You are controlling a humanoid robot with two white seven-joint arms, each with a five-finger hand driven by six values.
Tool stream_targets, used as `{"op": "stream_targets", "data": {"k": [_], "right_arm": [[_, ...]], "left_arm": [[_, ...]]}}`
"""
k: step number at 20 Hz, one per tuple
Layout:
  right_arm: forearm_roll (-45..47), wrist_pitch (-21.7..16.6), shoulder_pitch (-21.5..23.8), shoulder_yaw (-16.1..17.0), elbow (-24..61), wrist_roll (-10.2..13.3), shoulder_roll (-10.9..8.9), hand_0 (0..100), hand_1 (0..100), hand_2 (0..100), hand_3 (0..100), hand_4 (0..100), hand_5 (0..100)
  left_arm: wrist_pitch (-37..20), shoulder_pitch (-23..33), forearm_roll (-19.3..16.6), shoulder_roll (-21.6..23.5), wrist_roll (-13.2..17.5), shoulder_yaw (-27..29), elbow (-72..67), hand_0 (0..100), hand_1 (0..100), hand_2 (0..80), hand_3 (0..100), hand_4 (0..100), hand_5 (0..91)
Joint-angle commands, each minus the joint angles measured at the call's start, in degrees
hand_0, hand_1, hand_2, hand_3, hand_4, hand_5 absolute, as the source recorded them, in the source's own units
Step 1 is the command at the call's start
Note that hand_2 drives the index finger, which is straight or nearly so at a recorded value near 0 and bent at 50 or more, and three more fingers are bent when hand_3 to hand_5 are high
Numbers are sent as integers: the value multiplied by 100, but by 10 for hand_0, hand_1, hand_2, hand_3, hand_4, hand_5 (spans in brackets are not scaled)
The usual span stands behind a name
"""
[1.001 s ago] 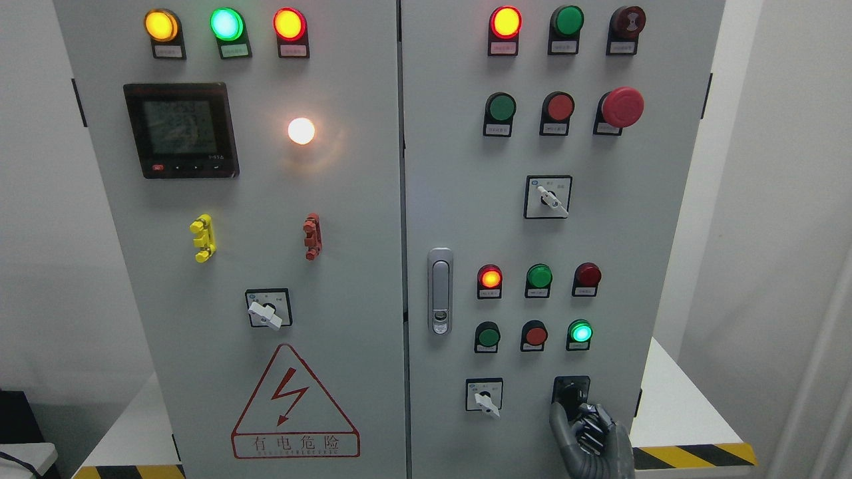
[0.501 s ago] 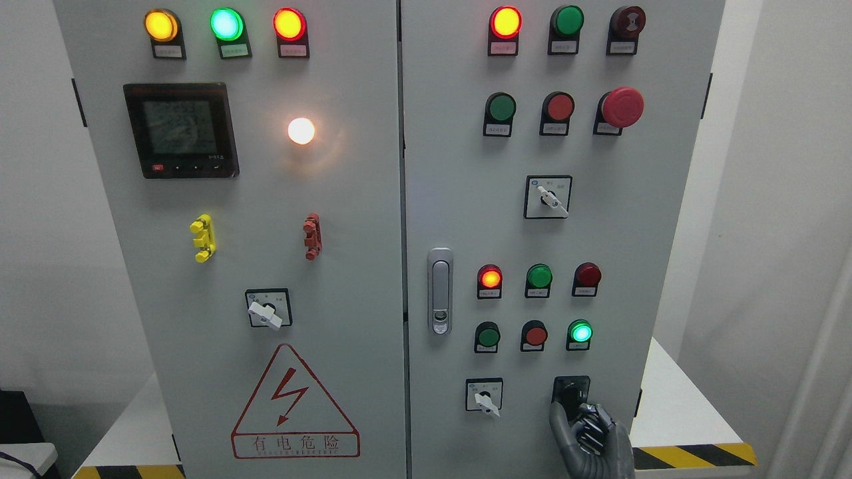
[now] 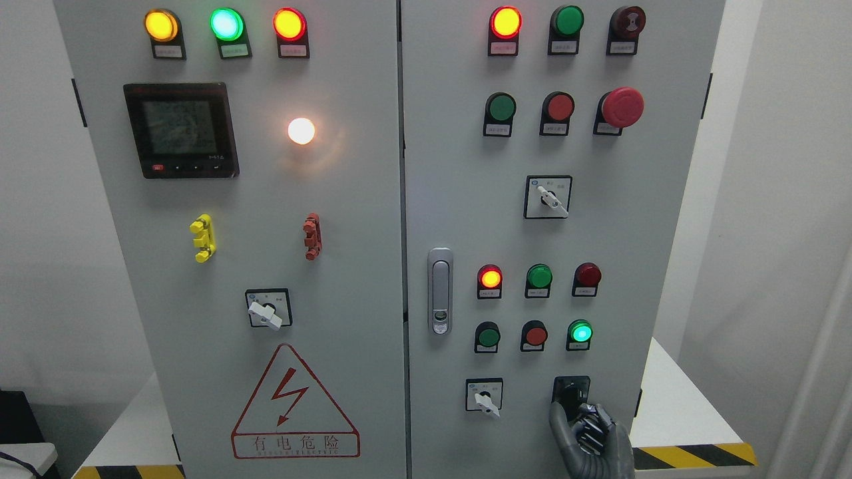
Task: Trip black knob to open circuit
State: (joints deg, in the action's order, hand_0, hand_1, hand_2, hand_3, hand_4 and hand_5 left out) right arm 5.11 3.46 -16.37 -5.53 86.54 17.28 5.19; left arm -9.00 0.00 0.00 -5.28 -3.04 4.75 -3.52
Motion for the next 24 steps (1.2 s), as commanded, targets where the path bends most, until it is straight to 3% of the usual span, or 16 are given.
{"op": "stream_targets", "data": {"k": [1,24], "right_arm": [[-1,5,2,-1,12,30,0,309,685,623,934,961,981],[-19,5,2,61,-24,38,0,288,729,597,924,958,981]], "left_arm": [[3,-44,-193,-8,-3,0,0,120,389,0,0,0,0],[3,-44,-185,-8,-3,0,0,120,389,0,0,0,0]]}}
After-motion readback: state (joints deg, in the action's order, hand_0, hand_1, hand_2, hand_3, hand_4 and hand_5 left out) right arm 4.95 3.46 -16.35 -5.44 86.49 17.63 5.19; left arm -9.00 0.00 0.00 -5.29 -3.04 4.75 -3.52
